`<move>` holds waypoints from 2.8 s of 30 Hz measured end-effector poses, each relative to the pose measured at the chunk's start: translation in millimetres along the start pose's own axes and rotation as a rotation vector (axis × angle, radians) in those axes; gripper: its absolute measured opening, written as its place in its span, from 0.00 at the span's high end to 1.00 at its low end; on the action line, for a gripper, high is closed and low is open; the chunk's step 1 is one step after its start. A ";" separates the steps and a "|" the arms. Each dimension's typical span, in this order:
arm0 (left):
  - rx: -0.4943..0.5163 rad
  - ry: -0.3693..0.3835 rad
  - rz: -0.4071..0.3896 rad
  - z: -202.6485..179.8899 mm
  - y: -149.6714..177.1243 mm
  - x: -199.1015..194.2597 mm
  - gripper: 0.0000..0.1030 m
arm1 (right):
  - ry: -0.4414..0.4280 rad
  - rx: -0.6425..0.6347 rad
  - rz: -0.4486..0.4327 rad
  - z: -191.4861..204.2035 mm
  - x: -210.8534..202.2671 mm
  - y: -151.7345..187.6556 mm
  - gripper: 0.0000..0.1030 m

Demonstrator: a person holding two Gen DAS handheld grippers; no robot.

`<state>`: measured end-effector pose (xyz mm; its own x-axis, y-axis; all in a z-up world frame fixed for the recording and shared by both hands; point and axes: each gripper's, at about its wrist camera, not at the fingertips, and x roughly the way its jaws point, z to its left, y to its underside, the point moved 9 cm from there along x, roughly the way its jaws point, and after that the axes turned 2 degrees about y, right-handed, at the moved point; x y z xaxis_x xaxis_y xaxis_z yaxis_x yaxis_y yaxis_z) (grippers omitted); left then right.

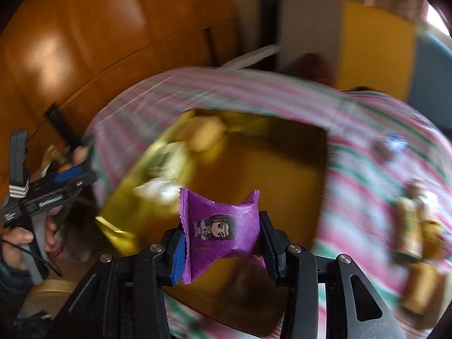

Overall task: Organize objects
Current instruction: 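Carry the purple candy packet into the gold tray and release it with the right tool, then move the left tool to the blue Tempo tissue pack and grasp it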

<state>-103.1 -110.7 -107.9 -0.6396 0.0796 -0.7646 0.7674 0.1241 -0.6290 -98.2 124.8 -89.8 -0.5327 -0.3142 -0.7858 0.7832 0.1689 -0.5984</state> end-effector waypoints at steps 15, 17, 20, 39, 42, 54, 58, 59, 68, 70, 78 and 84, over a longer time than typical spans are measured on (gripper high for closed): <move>-0.054 -0.008 0.044 19.1 12.0 16.3 0.25 | -0.211 -0.023 0.182 114.3 103.6 18.3 0.48; -0.046 -0.009 0.039 17.0 11.1 15.4 0.25 | -0.225 -0.019 0.180 114.9 99.1 17.6 0.46; -0.025 -0.018 0.030 13.9 10.0 12.3 0.25 | -0.243 -0.001 0.145 111.5 85.7 11.6 0.36; 0.170 -0.007 -0.023 -50.3 8.8 -8.6 0.25 | 0.049 0.124 -0.037 -51.9 -26.3 19.0 0.19; 0.203 0.011 -0.018 -66.4 9.4 -8.9 0.25 | 0.117 0.161 -0.043 -93.7 -42.1 27.7 0.18; 0.353 0.117 -0.031 -153.9 -4.4 -14.8 0.25 | 0.363 0.318 -0.070 -248.3 -92.9 70.7 0.12; 0.416 0.159 -0.022 -191.6 -8.9 -13.6 0.25 | 0.373 0.452 -0.118 -286.8 -97.9 90.8 0.12; 0.435 0.180 -0.023 -205.8 -11.5 -13.5 0.25 | 0.369 0.509 -0.112 -298.0 -96.4 98.6 0.12; 0.444 0.294 0.079 -298.9 -34.4 15.2 0.25 | 0.377 0.652 -0.187 -321.2 -118.8 98.9 0.09; 0.450 0.314 0.098 -316.6 -38.7 21.4 0.25 | 0.394 0.681 -0.178 -325.5 -121.3 102.6 0.09; 0.617 0.330 0.154 -412.0 -50.5 69.8 0.20 | 0.361 0.713 -0.224 -325.1 -134.4 100.5 0.07; 0.715 0.292 0.149 -470.7 -65.8 118.6 0.20 | 0.338 0.692 -0.240 -315.5 -137.2 94.6 0.07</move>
<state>-250.6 356.2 -91.1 -0.4374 0.3149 -0.8423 0.6253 -0.5667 -0.5365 -52.1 478.6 -87.9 -0.6932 0.0497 -0.7190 0.5969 -0.5194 -0.6115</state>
